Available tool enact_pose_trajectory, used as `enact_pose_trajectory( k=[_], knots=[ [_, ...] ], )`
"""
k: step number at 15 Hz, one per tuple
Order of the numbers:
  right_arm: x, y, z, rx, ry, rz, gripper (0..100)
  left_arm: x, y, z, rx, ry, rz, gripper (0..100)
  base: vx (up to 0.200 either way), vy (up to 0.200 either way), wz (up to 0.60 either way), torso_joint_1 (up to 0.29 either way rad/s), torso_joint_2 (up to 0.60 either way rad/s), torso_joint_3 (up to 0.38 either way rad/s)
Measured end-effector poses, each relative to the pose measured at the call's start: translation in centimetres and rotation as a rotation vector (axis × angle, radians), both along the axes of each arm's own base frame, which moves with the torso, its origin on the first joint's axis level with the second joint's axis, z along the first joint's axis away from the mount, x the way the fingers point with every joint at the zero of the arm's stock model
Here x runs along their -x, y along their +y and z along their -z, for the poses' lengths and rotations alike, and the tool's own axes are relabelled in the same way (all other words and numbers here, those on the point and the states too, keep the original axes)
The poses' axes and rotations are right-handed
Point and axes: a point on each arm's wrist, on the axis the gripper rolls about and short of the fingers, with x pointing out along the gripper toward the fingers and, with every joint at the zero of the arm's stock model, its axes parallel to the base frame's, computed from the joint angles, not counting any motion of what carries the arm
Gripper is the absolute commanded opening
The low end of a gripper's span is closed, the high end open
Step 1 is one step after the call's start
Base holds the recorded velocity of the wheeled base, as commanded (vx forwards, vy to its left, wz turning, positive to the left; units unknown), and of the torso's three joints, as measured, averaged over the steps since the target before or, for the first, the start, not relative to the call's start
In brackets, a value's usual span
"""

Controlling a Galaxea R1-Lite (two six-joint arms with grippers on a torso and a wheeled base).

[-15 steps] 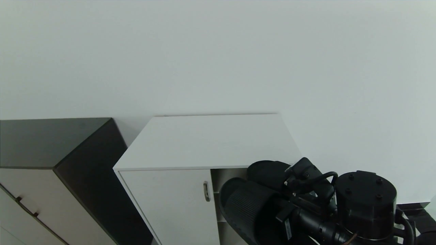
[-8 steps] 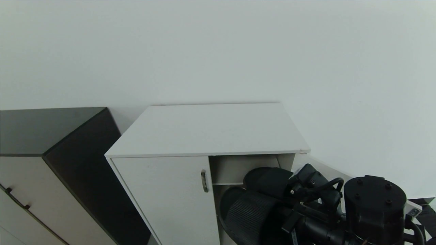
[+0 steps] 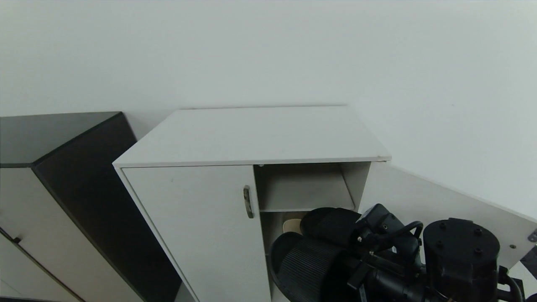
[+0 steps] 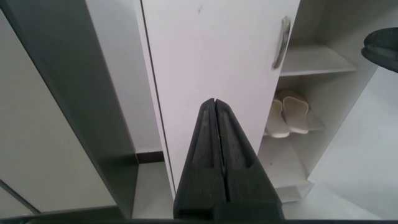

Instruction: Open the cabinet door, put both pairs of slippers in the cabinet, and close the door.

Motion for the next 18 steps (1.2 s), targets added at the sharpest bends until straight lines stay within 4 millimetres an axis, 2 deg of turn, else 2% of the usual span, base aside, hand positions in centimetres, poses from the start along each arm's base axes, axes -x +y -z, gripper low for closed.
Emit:
enact_pose_trajectory(
  k=[9,18],
  knots=[
    [-0.03,0.03,0.16,-0.001,0.008,-0.002,0,0.00,0.00,0.00,0.001,0.000,0.000,0,0.000,0.000,0.00,-0.155,0.48,0.323],
    [-0.88,0.31,0.49,-0.002,0.011,0.021,0,0.00,0.00,0.00,0.001,0.000,0.000,0,0.000,0.000,0.00,-0.060,0.41,0.355]
  ],
)
